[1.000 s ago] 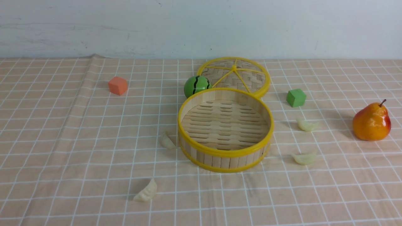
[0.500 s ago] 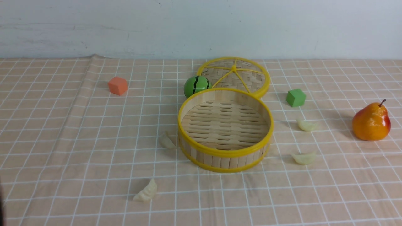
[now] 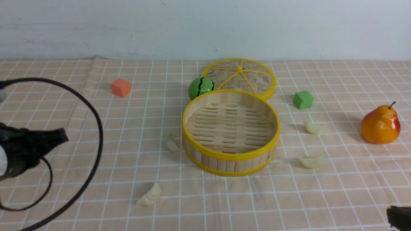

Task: Put the dumplings into the steamer on the table with the brown tablecloth.
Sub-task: 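Reach for and grasp a dumpling on the table with the left gripper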

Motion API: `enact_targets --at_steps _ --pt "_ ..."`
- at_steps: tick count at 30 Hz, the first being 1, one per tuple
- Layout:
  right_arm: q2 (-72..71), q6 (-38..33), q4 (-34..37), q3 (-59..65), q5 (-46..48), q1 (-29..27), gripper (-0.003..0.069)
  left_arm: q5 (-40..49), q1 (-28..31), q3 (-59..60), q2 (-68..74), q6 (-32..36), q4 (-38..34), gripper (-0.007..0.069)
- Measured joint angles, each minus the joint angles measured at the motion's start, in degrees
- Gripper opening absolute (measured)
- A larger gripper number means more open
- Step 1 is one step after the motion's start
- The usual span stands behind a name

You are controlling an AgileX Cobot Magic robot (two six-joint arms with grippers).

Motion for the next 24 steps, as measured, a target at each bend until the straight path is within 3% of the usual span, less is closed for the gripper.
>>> enact_targets --at_steps 1,4,5,6,7,9,14,21,24 --pt "0.13 0.00 0.06 -0.09 -0.11 0.23 0.0001 1.88 -0.51 -0.60 0.68 2.20 -2.19 -0.0014" --pt "0.48 -0.04 0.18 -0.29 -0.40 1.84 0.0004 10.39 -3.60 -5.28 5.84 25.24 -25.40 -0.0014" --pt "0.48 -0.20 0.18 -0.29 -0.52 2.14 0.0005 12.52 -4.21 -6.94 7.99 36.45 -34.29 -0.0014" --pt "0.48 -0.20 0.18 -0.29 -0.52 2.26 0.0006 13.03 -4.27 -7.16 8.29 38.06 -37.11 -0.0014" --pt "0.48 -0.25 0.18 -0.29 -0.72 2.37 0.0008 14.20 -4.49 -8.84 10.92 51.36 -47.19 -0.0014" --pt "0.48 -0.45 0.18 -0.29 -1.05 2.37 0.0011 13.42 -4.68 -10.32 13.62 62.93 -56.00 -0.0014" --pt "0.48 -0.45 1.19 -0.29 -1.42 2.37 0.0013 7.65 -4.74 -11.57 18.76 76.65 -65.64 0.0051" --pt "0.48 -0.62 2.12 -0.29 -1.37 2.37 0.0021 3.00 -4.74 -11.82 26.54 90.21 -67.98 0.0405" --pt "0.48 -0.62 2.12 -0.29 -1.37 2.37 0.0023 0.58 -4.74 -11.86 28.25 92.78 -68.00 0.0468"
